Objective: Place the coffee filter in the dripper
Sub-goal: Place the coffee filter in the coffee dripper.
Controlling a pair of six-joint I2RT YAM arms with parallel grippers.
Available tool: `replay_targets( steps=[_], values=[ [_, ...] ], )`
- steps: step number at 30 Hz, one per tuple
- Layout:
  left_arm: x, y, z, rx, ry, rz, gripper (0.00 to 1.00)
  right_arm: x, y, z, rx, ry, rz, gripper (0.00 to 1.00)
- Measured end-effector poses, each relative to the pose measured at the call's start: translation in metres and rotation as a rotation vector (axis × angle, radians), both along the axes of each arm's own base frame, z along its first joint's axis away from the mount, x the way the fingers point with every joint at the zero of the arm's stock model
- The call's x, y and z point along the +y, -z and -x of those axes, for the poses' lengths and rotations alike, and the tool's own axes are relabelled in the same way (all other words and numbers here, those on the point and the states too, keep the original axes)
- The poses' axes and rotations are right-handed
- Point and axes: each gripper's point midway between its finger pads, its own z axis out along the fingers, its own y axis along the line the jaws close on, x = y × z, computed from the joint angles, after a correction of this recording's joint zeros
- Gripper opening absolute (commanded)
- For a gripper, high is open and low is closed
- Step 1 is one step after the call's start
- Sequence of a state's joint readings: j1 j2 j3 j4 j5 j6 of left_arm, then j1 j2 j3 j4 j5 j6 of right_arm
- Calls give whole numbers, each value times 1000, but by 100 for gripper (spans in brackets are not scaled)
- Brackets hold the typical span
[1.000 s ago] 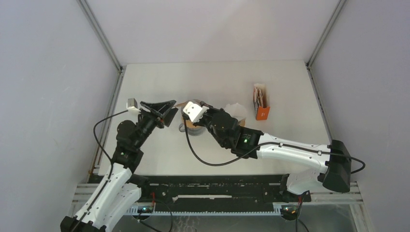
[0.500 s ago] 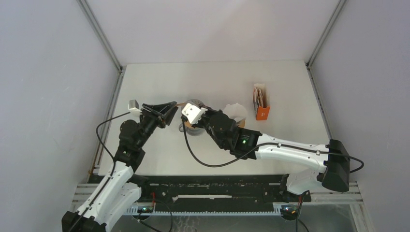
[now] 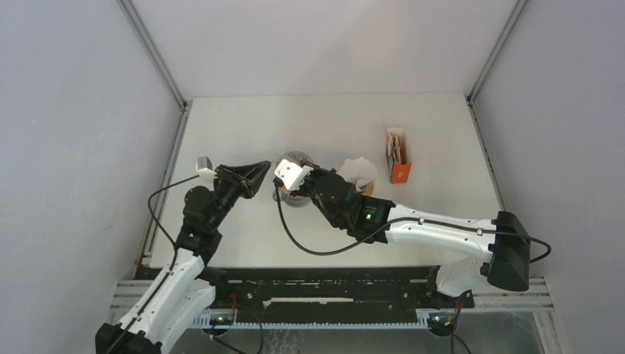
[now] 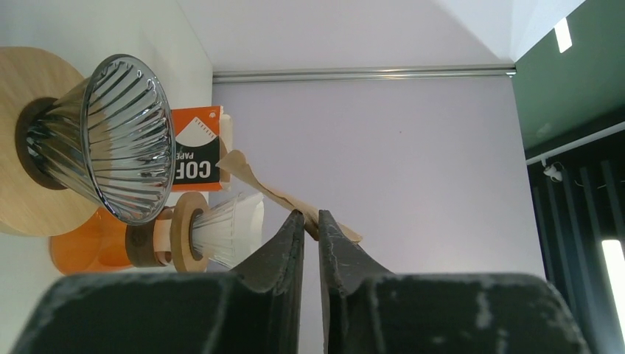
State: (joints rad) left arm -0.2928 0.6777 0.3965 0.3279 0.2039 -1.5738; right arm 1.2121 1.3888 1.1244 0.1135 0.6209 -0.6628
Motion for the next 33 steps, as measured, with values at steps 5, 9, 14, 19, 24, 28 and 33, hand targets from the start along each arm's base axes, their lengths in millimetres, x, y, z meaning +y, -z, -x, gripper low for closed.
replay_targets(
  steps=[5, 9, 14, 19, 24, 28, 33],
  values=[
    [2, -1, -1, -4, -15, 1, 2, 2, 7, 0, 16, -2, 12, 0],
    [4, 0, -1, -5, -25, -1, 0, 4, 15, 4, 47, -25, 26, 0],
    [7, 7, -3, 0, -47, -45, 0, 6, 33, 12, 105, -66, 67, 18],
    [9, 25, -6, 27, -61, -170, 0, 8, 50, 21, 174, -110, 96, 41],
    [8, 27, -13, 20, -50, -301, 0, 8, 60, 28, 257, -164, 85, 51],
    [4, 25, -17, 0, -20, -387, 0, 3, 59, 28, 326, -188, 39, 55],
    [-4, 21, -18, -32, 49, -492, 0, -1, 47, 14, 416, -175, -74, 56]
  ],
)
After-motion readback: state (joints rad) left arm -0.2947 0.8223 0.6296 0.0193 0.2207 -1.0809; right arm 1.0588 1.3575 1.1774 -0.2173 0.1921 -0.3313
